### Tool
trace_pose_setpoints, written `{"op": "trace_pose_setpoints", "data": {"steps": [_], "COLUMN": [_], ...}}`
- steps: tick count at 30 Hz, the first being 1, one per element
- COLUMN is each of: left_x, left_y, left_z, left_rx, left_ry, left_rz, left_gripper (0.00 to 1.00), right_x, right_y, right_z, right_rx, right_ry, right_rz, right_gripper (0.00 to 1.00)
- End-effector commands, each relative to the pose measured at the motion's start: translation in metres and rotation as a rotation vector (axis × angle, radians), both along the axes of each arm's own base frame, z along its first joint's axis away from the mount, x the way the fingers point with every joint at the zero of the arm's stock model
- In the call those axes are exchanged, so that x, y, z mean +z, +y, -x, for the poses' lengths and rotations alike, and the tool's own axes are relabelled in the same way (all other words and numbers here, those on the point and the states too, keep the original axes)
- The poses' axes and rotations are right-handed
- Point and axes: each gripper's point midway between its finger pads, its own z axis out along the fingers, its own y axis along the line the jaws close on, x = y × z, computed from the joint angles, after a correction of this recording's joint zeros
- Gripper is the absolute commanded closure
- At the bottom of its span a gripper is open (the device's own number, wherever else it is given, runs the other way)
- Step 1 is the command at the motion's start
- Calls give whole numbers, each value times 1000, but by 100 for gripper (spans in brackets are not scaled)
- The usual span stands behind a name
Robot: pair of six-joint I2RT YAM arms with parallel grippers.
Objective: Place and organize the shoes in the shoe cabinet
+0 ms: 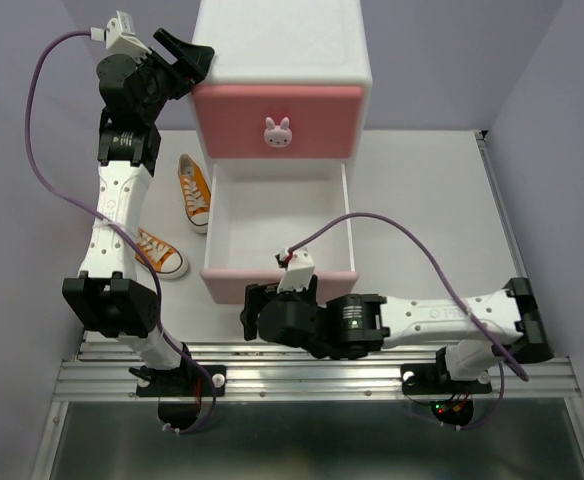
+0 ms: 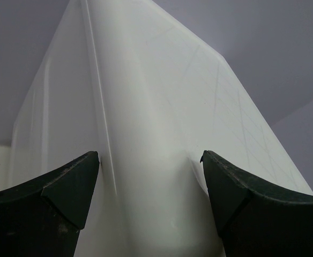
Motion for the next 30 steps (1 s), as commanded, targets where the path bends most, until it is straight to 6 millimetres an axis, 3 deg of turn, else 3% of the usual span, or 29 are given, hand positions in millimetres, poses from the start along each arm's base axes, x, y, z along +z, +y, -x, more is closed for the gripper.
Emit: {"op": "trace_pose_setpoints", "data": {"steps": [1,4,5,9,10,12,13,15,16,20,22,24,27,28,30], "left_x": [-169,-159,-156,-138,-128,-120,-116,-101,-90,-64,-49,-22,8,15,35], "left_y": [11,12,12,14,15,15,15,17,19,21,15,12,11,24,25], "left_z": [-24,-24,-24,-27,-29,-30,-31,-33,-35,-36,-36,-33,-30,-31,-26], "left_rx": [28,30,30,40,41,37,35,40,44,42,10,2,3,18,10], "left_ry": [452,444,444,424,405,394,387,360,338,290,258,201,137,118,65], "left_rz": [-159,-157,-154,-143,-141,-126,-123,-120,-115,-83,-51,-35,11,29,69], "left_gripper": [13,13,12,12,12,10,10,10,10,7,4,1,1,1,1], "right_x": [106,139,144,147,142,149,154,159,157,143,144,143,140,139,143], "right_y": [21,12,3,-19,-34,-54,-73,-92,-110,-138,-165,-185,-202,-208,-213], "right_z": [1,-11,-32,-70,-92,-116,-139,-160,-180,-194,-205,-209,-208,-210,-207], "right_rx": [160,130,60,-64,-131,-201,-268,-292,-329,-367,-444,-482,-517,-533,-531], "right_ry": [-146,-241,-253,-171,-168,-208,-245,-265,-266,-239,-244,-238,-221,-220,-221], "right_rz": [-285,-285,-295,-400,-403,-390,-370,-352,-334,-267,-272,-287,-263,-253,-239], "right_gripper": [0,0,0,0,0,0,0,0,0,0,0,0,0,0,0]}}
